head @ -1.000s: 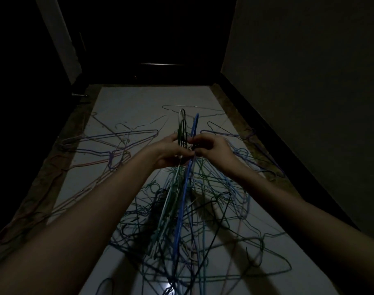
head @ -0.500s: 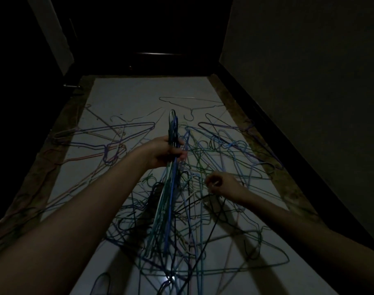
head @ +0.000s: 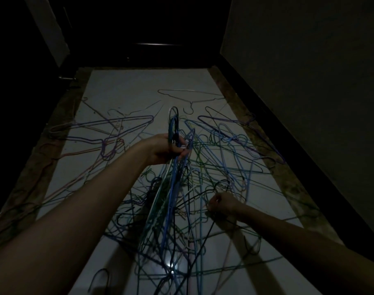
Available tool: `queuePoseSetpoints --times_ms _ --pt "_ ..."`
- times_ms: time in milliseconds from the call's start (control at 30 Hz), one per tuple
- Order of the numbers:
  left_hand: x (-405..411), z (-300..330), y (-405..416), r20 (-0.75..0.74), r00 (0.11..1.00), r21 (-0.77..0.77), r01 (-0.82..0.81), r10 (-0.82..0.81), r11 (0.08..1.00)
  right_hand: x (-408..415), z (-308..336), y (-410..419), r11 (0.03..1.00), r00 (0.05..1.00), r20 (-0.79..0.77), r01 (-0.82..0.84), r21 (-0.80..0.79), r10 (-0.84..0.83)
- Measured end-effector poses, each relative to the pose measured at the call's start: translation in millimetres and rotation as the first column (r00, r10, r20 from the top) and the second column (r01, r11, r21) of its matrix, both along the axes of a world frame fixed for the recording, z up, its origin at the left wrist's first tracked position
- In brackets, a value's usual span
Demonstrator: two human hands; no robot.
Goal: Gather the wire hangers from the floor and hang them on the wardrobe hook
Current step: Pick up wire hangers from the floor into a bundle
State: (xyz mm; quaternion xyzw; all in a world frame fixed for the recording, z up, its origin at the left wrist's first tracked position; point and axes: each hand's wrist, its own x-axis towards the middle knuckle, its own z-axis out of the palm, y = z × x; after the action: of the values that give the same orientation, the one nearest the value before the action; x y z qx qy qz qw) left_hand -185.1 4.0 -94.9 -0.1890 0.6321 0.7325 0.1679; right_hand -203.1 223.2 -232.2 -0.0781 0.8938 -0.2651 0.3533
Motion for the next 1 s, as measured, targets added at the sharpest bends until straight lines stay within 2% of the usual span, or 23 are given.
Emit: queuePoseSetpoints --times_ms 133,267,567,733,1000 --pt "-1.6 0.4 -1.9 0.004 0.999 -0.003 -0.046 0.046 0.999 6.4 7.9 -1.8 0.997 0.993 0.104 -0.044 -0.056 0.049" --pt "-2.9 3.9 -7.0 0.010 0.999 -0.015 -0.051 0.051 0.999 2.8 25.2 -1.5 0.983 0.987 0.158 0.024 -0.181 0.005" --pt "1.0 24.6 -27.3 0.031 0.996 -0.119 -0.084 0.088 0.989 -4.8 64.6 -18.9 0.913 0.982 0.180 0.129 -0.386 -0.062" --pt "5.6 41.2 -43.5 -0.001 0.997 -0.178 -0.080 0.081 0.981 -12.3 97.5 -33.6 0.869 0.997 0.047 0.083 -0.487 -0.069" --pt "12.0 54.1 -51.8 -0.079 0.992 -0.286 -0.112 0.093 0.952 -24.0 139.0 -47.2 0.757 0.967 -0.109 0.106 -0.645 -0.228"
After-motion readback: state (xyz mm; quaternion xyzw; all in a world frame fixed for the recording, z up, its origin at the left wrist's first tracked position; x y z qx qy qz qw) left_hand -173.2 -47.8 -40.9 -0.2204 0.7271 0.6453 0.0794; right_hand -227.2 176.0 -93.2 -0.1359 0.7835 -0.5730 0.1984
